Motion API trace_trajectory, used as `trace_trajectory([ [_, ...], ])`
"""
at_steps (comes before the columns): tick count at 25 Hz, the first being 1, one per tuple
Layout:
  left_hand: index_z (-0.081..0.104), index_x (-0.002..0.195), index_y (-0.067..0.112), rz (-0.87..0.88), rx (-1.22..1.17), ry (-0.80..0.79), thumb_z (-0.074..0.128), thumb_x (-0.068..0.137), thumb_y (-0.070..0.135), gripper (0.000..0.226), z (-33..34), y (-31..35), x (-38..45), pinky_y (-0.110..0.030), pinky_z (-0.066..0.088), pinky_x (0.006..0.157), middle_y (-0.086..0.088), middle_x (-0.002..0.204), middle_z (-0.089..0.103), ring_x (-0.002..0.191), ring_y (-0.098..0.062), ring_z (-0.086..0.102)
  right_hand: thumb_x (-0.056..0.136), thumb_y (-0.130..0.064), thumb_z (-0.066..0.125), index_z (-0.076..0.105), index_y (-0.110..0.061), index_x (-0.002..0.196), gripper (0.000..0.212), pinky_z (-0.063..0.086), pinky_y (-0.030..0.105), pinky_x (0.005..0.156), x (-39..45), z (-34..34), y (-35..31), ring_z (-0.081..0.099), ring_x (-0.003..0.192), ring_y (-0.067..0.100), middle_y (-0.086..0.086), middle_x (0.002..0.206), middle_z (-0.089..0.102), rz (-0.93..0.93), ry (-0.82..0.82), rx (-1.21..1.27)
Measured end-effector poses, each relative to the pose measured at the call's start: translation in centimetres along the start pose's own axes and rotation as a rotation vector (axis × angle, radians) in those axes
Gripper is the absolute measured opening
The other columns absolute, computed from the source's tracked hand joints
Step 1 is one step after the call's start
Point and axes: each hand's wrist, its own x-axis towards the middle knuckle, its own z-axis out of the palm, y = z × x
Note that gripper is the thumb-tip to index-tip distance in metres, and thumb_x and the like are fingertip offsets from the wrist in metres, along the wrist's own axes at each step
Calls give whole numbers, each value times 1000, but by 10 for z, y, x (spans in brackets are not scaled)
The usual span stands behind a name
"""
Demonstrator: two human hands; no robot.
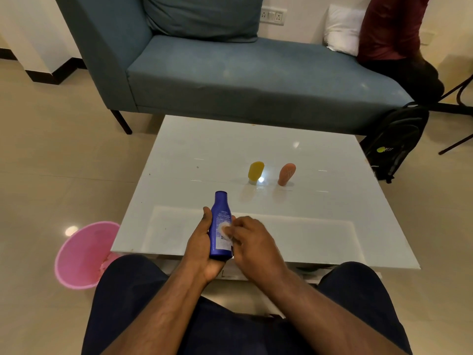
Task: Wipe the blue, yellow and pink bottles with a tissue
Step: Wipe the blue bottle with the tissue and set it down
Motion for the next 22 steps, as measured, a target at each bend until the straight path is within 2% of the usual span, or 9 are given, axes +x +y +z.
trace_trajectory([
  [2,67,119,7,6,-3,13,61,89,57,59,0,0,0,-39,59,77,-14,93,72,82,-26,69,96,-28,53,62,-17,121,29,50,25,87,2,1,-7,55,103,19,4,113,61,37,26,13],
  [4,66,122,5,-13,-5,34,63,87,59,64,-1,3,2,-40,57,82,-13,96,71,87,-25,68,94,-23,52,65,-17,115,26,49,25,82,-11,8,-23,55,94,19,3,106,62,-90,-39,-4],
  [6,65,126,6,-1,0,53,63,86,58,66,-3,5,3,-40,59,82,-12,98,74,94,-25,69,88,-19,62,66,-19,112,24,50,26,80,-21,8,-19,56,92,18,1,104,64,-182,-85,-12],
  [10,61,132,8,40,-35,57,58,93,49,57,-1,4,0,-41,58,85,-14,111,75,96,-26,70,90,-16,63,67,-17,114,24,51,21,86,-6,2,1,59,101,14,1,110,63,76,10,137],
  [12,58,136,8,50,-29,43,58,92,49,60,-1,6,-1,-40,59,85,-14,117,73,98,-26,70,91,-15,61,67,-15,115,24,49,18,88,-11,3,-4,57,103,11,0,112,62,82,18,146],
  [15,62,132,8,39,62,20,57,94,49,57,1,4,-4,-44,53,94,-15,115,74,97,-27,69,92,-16,61,68,-15,112,22,47,12,85,-13,-1,-5,58,98,9,-2,108,62,76,7,191],
  [17,66,123,9,52,152,41,55,96,50,51,4,1,-5,-45,55,86,-16,100,76,84,-28,71,93,-24,59,69,-14,108,21,45,7,79,7,-8,2,58,91,7,-3,103,61,166,45,245],
  [19,66,118,10,57,214,57,54,97,51,47,6,-1,-5,-40,58,70,-15,87,76,71,-25,72,93,-30,58,70,-12,102,23,44,12,77,34,-13,6,56,86,7,0,99,63,197,109,214],
  [22,65,115,9,52,251,58,52,98,51,47,6,-2,-6,-34,60,59,-14,82,76,66,-24,72,91,-30,61,67,-13,106,24,42,13,77,53,-17,7,56,89,8,0,104,65,234,141,204],
])
